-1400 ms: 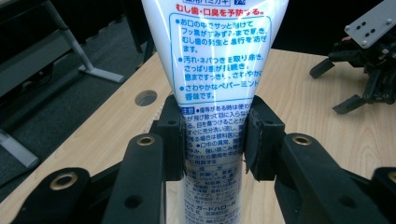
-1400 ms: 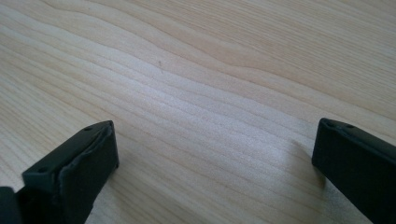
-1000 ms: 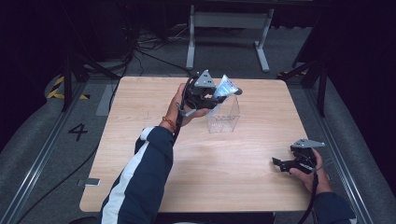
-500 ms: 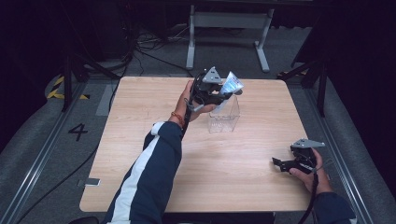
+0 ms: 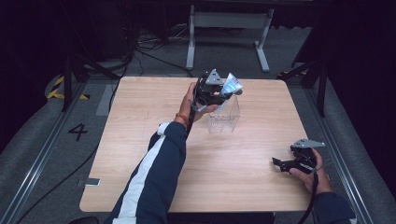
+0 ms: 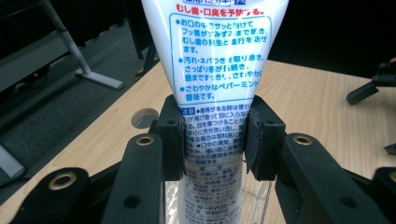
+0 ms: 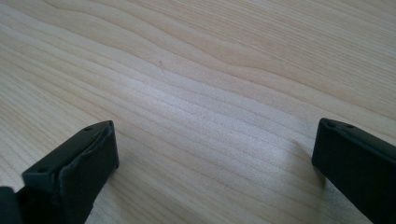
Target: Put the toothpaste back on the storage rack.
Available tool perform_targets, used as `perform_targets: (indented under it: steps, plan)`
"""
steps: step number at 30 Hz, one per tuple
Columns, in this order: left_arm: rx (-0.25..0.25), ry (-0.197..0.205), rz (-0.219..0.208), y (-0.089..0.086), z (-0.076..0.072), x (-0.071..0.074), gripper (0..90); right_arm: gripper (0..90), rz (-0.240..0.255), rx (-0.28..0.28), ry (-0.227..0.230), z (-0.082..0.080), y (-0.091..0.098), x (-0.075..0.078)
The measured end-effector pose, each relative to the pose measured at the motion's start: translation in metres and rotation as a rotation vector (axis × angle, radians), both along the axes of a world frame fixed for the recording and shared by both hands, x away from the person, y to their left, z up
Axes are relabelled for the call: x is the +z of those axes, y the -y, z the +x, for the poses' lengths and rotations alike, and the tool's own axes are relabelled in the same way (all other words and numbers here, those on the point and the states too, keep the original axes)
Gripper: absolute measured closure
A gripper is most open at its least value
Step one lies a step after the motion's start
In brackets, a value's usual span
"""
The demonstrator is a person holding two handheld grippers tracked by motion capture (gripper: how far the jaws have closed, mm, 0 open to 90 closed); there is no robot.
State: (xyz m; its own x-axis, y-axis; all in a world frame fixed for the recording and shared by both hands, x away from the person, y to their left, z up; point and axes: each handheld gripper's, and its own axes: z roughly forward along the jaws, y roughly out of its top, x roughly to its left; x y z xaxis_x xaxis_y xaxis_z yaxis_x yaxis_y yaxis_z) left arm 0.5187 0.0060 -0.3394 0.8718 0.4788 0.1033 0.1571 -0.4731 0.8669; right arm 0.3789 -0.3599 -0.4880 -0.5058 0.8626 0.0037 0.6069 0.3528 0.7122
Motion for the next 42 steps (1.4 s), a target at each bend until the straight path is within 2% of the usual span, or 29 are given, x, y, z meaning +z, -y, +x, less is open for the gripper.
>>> perform_targets:
  steps: [9, 17, 20, 24, 31, 37, 40, 42]
  plan:
    - [0.011, -0.009, 0.002, 0.002, 0.007, -0.012, 64.1, 0.5, 0.000, 0.001, 0.000, 0.000, 0.000, 0.000]
    - [0.026, -0.031, 0.000, -0.004, 0.012, -0.026, 64.1, 0.5, -0.001, 0.002, 0.001, 0.000, 0.000, 0.000]
    - [0.032, -0.042, -0.012, -0.004, 0.011, -0.031, 64.0, 0.5, 0.000, 0.002, 0.000, 0.000, 0.000, 0.000]
    - [0.029, -0.045, -0.002, -0.004, 0.010, -0.035, 63.8, 0.5, 0.000, 0.001, 0.000, 0.000, 0.000, 0.000]
    - [0.040, -0.063, -0.018, -0.005, 0.007, -0.047, 63.5, 0.5, 0.000, 0.002, 0.000, 0.000, 0.000, 0.000]
    - [0.040, -0.079, -0.008, -0.005, 0.007, -0.053, 63.1, 0.5, 0.001, 0.001, -0.002, 0.000, 0.000, 0.000]
    - [0.041, -0.083, 0.028, -0.003, 0.006, -0.056, 62.9, 0.5, 0.001, 0.002, -0.002, 0.000, 0.000, 0.000]
    - [0.042, -0.082, 0.017, -0.002, 0.006, -0.058, 62.8, 0.5, 0.001, 0.002, -0.002, 0.000, 0.000, 0.000]
